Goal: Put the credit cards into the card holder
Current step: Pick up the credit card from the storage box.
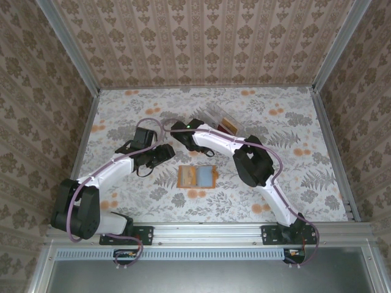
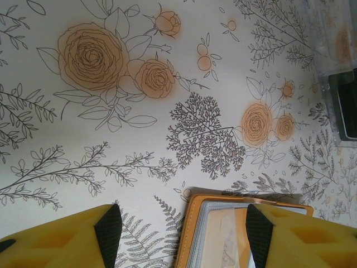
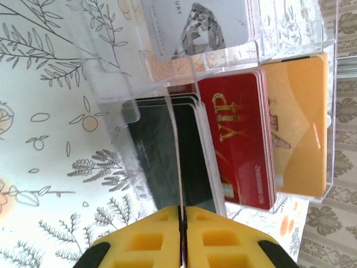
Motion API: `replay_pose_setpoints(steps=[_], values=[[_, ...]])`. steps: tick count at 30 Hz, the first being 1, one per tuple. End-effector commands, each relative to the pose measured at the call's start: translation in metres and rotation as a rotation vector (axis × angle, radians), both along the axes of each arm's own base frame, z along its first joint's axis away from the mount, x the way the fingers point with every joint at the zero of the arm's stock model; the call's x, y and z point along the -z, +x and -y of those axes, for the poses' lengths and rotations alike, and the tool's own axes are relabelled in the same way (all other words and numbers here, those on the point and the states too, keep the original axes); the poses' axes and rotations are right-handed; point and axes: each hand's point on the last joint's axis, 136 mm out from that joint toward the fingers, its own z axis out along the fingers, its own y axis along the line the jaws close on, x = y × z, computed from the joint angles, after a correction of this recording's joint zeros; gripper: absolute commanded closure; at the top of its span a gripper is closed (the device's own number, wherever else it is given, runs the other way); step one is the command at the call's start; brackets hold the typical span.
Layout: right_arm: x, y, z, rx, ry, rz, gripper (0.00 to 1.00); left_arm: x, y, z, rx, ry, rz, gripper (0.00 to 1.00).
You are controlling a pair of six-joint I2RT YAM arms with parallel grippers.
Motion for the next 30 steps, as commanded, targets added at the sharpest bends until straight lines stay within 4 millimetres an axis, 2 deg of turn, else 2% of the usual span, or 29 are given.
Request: replay_pose_setpoints(steps=[1,10,14,17,22,25,30], values=[[-0.022,-0.012,0.006,0.014,0.038,-0.027,0.93,0.005,-0.005,-0.003,-0.006,-0.004,-0.024,0.36],[-0.045,-0.025,0.002,0.047,0.179,-0.025,0.99,-0.003,-0.004,0.001,0.01,-0.027,-0.006,0.36],[-0.061,-0.036,-0.004,0.077,0.333,-0.009,1.0,-0.013,-0.002,0.008,0.034,-0.066,0.02,0.35],[-0.068,-0.049,-0.015,0.112,0.566,-0.038,1.0,-0.024,0.001,0.018,0.067,-0.121,0.047,0.34],[-0.081,-0.071,-0.052,0.105,1.162,-0.138,1.0,-0.054,0.009,0.049,0.15,-0.299,0.103,0.31],[-0.091,-0.076,-0.064,0.12,1.493,-0.189,1.0,-0.065,0.011,0.065,0.196,-0.398,0.11,0.31],[-0.093,-0.083,-0.065,0.124,1.653,-0.223,1.0,-0.075,0.011,0.087,0.263,-0.554,0.087,0.31]])
